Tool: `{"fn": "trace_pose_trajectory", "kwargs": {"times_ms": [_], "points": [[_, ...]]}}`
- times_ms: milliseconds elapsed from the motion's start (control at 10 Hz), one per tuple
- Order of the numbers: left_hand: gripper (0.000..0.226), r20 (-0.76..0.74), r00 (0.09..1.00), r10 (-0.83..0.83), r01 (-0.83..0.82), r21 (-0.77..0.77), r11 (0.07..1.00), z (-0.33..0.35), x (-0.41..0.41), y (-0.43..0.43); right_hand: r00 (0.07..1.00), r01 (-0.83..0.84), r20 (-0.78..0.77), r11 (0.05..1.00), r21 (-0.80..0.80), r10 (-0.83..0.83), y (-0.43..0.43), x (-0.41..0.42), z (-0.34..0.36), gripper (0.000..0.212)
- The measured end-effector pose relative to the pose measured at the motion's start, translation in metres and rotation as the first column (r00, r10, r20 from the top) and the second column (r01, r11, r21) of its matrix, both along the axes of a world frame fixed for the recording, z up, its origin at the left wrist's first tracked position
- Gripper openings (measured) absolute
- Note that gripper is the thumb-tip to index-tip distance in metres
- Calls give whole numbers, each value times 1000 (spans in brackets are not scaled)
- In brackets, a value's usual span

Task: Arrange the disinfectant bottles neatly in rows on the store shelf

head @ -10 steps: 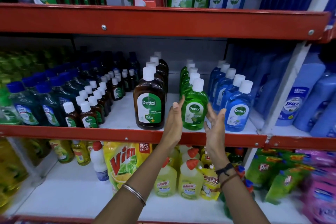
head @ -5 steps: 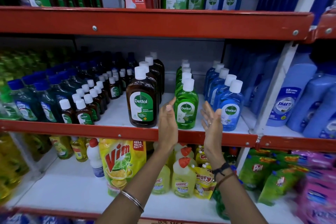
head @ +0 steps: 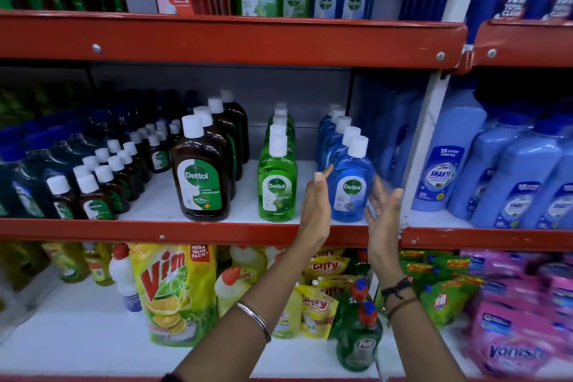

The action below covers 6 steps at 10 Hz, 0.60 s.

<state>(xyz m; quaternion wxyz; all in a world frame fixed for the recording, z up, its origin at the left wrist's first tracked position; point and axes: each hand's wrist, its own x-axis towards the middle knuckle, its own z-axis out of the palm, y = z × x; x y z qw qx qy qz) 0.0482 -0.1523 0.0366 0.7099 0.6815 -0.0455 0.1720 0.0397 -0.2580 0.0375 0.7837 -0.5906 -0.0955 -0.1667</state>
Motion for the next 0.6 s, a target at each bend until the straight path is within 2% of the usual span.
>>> {"fn": "trace_pose_trajectory", "kwargs": {"times_ms": [100, 200, 400, 500, 600], "points": [[50, -12, 1000, 1, -1, -5, 1000, 7, -5, -2, 999, -34, -23, 999, 14, 35, -5, 1, 1, 120], [46, -11, 1000, -10, 10, -43, 999, 10, -8, -1, 998, -41, -54, 998, 37, 43, -8, 4, 4, 123], [61, 14, 1000, 14, -13, -28, 1000, 7, -11, -2, 996, -53, -73, 997, 58, 58, -11, 6, 6, 121], [62, 34, 999, 13, -12, -20, 1000, 6, -12, -2, 997, -51, -61, 996, 69, 55, -11, 8, 6, 119], [59, 95, 995, 38, -43, 49, 998, 2, -14, 1, 1000, 24, -15, 999, 39, -23, -13, 2, -4, 107]]}}
